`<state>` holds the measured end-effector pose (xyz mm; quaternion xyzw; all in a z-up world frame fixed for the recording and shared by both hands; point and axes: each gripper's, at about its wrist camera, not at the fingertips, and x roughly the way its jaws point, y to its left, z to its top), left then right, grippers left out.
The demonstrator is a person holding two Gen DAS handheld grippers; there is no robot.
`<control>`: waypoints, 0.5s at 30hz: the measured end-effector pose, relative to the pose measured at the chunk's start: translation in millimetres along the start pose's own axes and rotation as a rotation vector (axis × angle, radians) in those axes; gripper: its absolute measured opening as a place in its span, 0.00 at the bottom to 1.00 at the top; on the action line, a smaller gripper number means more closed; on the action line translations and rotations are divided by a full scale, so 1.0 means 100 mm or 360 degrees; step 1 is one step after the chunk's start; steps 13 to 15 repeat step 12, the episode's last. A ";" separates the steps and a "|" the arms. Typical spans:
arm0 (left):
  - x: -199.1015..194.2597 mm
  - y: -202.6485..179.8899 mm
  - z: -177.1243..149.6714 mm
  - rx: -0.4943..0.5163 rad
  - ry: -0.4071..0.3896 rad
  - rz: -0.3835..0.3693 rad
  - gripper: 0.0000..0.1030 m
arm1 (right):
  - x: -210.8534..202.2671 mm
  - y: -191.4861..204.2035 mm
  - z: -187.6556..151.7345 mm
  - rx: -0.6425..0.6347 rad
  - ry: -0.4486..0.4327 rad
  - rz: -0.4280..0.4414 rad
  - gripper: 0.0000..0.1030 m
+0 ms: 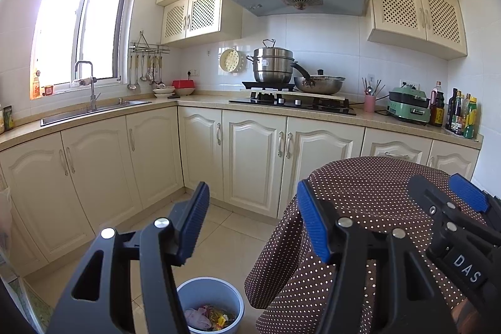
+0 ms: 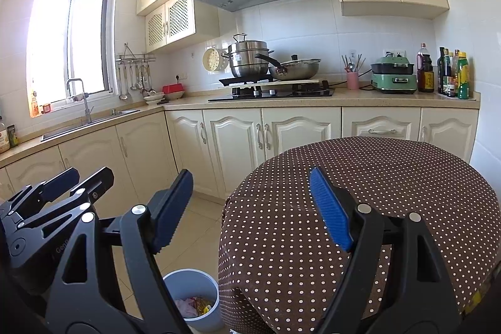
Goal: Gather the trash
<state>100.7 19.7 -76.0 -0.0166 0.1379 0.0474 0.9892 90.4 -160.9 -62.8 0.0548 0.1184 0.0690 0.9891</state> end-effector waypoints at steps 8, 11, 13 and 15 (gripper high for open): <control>0.07 0.01 -0.01 -0.0003 0.0027 -0.0001 0.58 | 0.03 -0.08 0.00 0.0014 0.0014 -0.0020 0.75; 0.13 -0.01 -0.02 0.0018 0.0040 0.0006 0.60 | 0.08 -0.20 0.03 0.0041 0.0043 -0.0017 0.77; 0.16 -0.02 -0.03 0.0035 0.0036 0.0020 0.61 | 0.11 -0.29 0.05 0.0061 0.0065 -0.0022 0.78; 0.16 -0.02 -0.03 0.0035 0.0036 0.0020 0.61 | 0.11 -0.29 0.05 0.0061 0.0065 -0.0022 0.78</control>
